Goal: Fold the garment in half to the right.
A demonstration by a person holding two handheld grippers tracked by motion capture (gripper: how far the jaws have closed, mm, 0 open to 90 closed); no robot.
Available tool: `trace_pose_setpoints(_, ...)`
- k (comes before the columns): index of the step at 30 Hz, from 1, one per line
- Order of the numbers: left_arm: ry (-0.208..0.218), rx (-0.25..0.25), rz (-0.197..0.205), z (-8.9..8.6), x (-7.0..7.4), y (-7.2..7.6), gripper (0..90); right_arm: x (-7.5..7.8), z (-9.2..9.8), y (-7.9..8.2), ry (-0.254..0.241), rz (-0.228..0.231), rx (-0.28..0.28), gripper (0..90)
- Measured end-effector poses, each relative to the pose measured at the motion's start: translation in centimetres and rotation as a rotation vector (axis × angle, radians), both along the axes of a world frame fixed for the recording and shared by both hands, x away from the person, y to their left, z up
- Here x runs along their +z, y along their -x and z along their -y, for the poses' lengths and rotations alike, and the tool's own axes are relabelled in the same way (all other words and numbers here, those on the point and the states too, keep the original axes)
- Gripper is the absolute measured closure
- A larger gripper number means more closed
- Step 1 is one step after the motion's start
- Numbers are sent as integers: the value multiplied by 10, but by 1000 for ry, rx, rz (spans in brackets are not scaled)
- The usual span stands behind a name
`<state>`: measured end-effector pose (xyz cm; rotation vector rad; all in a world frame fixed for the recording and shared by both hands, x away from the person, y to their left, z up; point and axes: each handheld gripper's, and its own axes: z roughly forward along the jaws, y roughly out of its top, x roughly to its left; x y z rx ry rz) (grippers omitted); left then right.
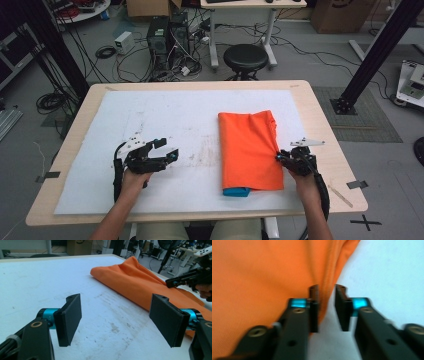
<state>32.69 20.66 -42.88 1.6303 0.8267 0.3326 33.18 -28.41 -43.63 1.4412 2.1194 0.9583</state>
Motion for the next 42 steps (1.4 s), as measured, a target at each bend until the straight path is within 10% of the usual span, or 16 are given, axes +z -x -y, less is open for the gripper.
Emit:
trace_pose_setpoints(8, -7, 21, -3, -5, -3, -2, 263, 30, -10, -5, -57, 211, 32, 380)
trace_pose_setpoints(16, 5, 29, -23, -10, -5, -4, 260, 39, -76, -50, 23, 139, 201, 302)
trace_pose_setpoints(26, 17, 35, -25, -14, -3, -4, 261, 11, -148, -81, 168, -39, 302, 317)
trace_pose_setpoints(33, 17, 35, -31, -13, -4, -4, 260, 12, -155, -84, 135, -70, 321, 314)
trace_pose_setpoints(37, 16, 35, -32, -13, -4, -5, 260, 22, -149, -86, 42, 4, 289, 281)
trace_pose_setpoints(42, 15, 34, -34, -12, -4, -5, 260, 11, -155, -98, 93, -15, 278, 269)
